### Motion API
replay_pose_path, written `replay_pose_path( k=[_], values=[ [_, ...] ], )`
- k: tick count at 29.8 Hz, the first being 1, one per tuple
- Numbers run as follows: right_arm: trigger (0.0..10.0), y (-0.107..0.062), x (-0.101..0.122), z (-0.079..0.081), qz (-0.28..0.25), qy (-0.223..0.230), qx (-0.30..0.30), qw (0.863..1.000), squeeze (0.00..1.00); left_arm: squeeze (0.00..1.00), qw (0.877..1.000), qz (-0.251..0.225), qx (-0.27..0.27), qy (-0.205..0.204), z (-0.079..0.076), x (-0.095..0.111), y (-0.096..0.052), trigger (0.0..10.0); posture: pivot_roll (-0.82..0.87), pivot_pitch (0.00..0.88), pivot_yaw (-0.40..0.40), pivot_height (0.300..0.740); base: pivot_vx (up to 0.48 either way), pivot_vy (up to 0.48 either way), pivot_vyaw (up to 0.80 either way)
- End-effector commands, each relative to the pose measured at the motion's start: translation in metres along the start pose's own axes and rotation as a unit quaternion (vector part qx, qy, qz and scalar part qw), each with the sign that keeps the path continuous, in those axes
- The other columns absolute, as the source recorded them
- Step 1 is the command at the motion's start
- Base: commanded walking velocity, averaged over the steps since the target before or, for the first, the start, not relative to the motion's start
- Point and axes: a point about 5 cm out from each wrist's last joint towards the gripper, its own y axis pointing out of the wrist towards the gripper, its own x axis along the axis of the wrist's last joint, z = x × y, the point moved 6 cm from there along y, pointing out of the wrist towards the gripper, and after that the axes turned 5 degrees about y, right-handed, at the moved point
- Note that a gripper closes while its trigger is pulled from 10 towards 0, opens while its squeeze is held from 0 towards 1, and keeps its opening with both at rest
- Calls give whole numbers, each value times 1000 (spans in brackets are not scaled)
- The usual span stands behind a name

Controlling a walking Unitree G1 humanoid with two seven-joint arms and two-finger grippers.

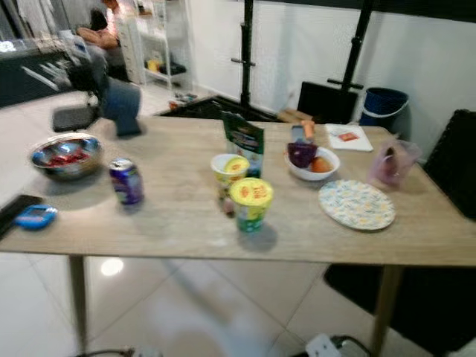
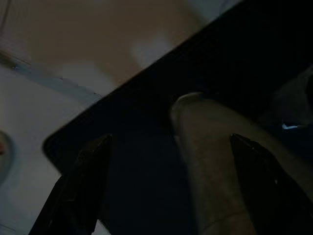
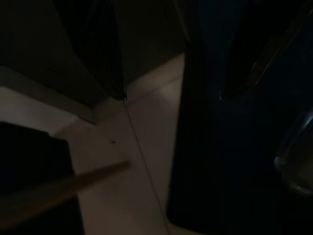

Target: Restocking fridge

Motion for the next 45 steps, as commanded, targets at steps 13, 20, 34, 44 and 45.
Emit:
replay_pose_path(
  k=[13,20,34,44,45],
  values=[
    [10000,-16,109,-39,-218,127,80,964,0,0,1000,21,-7,-10,-6,-14,-1,10000,15,0,-20,740,0,0,0],
    [10000,-37,130,-38,-278,84,200,936,0,0,1000,20,-9,-5,-7,-13,-1,10000,-6,2,-11,740,0,0,0],
    [10000,-135,182,-11,-402,-42,503,764,1000,0,1000,23,-11,-7,-11,-17,-1,10000,13,6,-28,740,0,0,0],
    [10000,-218,236,-15,-545,-80,536,640,1000,0,1000,25,-7,-9,-7,-20,-2,10000,25,3,-22,740,0,0,0],
    [10000,-225,246,-15,-565,-84,520,635,1000,0,1000,25,-6,-9,-6,-20,-2,10000,26,3,-20,740,0,0,0]
  ],
)
